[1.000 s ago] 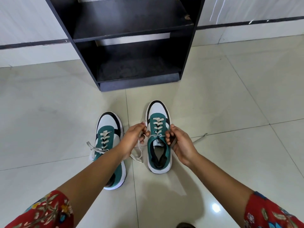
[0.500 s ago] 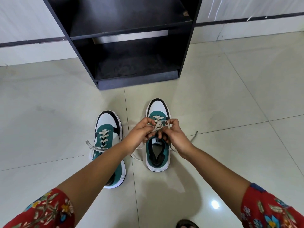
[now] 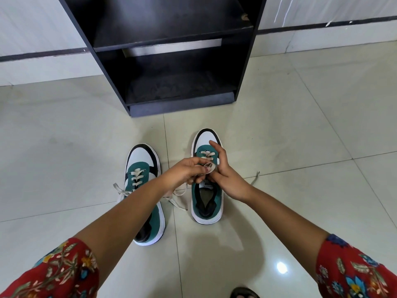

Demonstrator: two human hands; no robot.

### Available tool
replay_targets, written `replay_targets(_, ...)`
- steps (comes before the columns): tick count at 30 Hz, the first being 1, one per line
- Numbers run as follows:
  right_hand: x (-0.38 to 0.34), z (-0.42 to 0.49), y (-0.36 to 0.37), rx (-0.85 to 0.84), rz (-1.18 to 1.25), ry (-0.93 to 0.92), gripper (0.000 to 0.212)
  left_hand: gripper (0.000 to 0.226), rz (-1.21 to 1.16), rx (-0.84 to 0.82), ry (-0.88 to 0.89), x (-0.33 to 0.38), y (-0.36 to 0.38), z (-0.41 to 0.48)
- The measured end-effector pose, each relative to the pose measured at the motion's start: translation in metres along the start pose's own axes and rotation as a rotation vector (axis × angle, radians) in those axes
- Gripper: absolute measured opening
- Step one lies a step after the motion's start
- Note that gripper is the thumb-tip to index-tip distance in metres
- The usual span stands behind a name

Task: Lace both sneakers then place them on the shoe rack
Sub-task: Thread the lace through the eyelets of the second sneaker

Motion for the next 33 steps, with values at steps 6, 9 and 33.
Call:
replay_targets(6, -0.001, -0.003, 0.000, 0.007, -0.038, -0.057, 0.036, 0.008, -0.004, 0.010, -0.047, 0.000, -0.007, 0.003)
replay_targets(9, 0.002, -0.006, -0.002, 0.025, -0.010, -0.033, 0.014, 0.011, 0.012, 0.022, -0.062, -0.003, -0.009, 0.003)
replay_targets(33, 0.000, 0.014, -0.009, 0.088, 0.256, 0.367, 0.014, 0.015, 1.451, 0.178, 0.954, 0.019, 0.016, -0.014)
Point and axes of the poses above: each hand's wrist, its own z-axis towards the middle knuckle, its own y-axis out of the palm, x = y × z, the point moved 3 cm from there along z, towards the middle knuckle, and after that the axes turned 13 degrees about -z, right-handed, at the moved point
